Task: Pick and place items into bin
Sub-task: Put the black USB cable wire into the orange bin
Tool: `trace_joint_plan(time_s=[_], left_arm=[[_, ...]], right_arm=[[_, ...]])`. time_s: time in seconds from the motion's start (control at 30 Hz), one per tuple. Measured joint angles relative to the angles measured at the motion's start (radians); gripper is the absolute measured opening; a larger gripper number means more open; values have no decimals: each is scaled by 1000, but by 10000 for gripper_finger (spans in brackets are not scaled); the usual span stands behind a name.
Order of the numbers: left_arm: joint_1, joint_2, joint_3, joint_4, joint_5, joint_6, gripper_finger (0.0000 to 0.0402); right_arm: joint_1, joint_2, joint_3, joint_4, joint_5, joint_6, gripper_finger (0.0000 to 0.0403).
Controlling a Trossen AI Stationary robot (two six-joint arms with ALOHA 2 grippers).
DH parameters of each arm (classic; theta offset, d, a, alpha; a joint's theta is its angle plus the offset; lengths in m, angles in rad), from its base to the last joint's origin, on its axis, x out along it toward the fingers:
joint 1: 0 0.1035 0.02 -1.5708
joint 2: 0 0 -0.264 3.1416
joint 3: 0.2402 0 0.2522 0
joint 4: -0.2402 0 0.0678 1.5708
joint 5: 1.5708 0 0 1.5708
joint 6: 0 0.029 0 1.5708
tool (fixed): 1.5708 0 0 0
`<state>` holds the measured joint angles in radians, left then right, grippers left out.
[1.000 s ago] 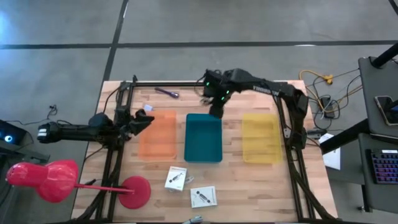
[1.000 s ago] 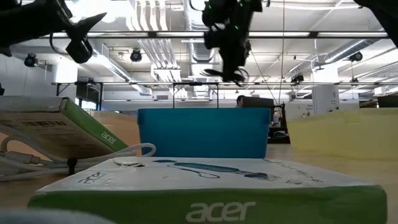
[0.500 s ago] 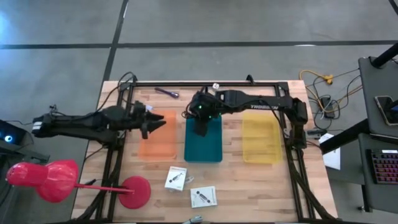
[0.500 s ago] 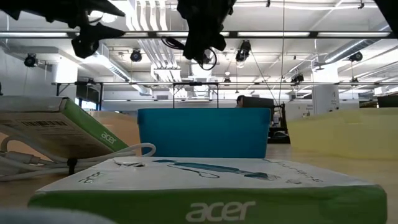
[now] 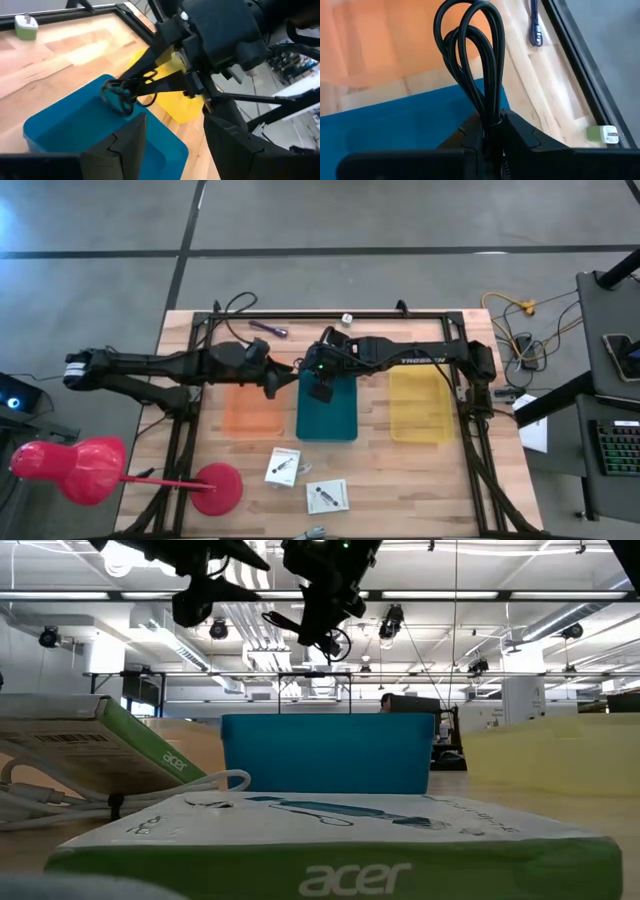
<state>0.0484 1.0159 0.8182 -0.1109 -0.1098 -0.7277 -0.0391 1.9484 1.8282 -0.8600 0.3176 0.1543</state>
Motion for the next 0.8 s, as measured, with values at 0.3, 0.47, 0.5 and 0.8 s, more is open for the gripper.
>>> trace_joint_plan(time_s=[0.3, 0.47, 0.5, 0.8], left_arm=[[96, 37, 15, -11, 64, -54, 183], [159, 38, 9, -19, 112, -71, 183], [171, 41, 9, -19, 128, -75, 183], [212, 73, -3, -46, 231, -106, 183]], right_arm=[[3, 0, 0, 0, 0, -24, 42], [4, 0, 0, 1, 0, -31, 43], [4, 0, 0, 1, 0, -31, 43], [4, 0, -2, 5, 0, -31, 43]])
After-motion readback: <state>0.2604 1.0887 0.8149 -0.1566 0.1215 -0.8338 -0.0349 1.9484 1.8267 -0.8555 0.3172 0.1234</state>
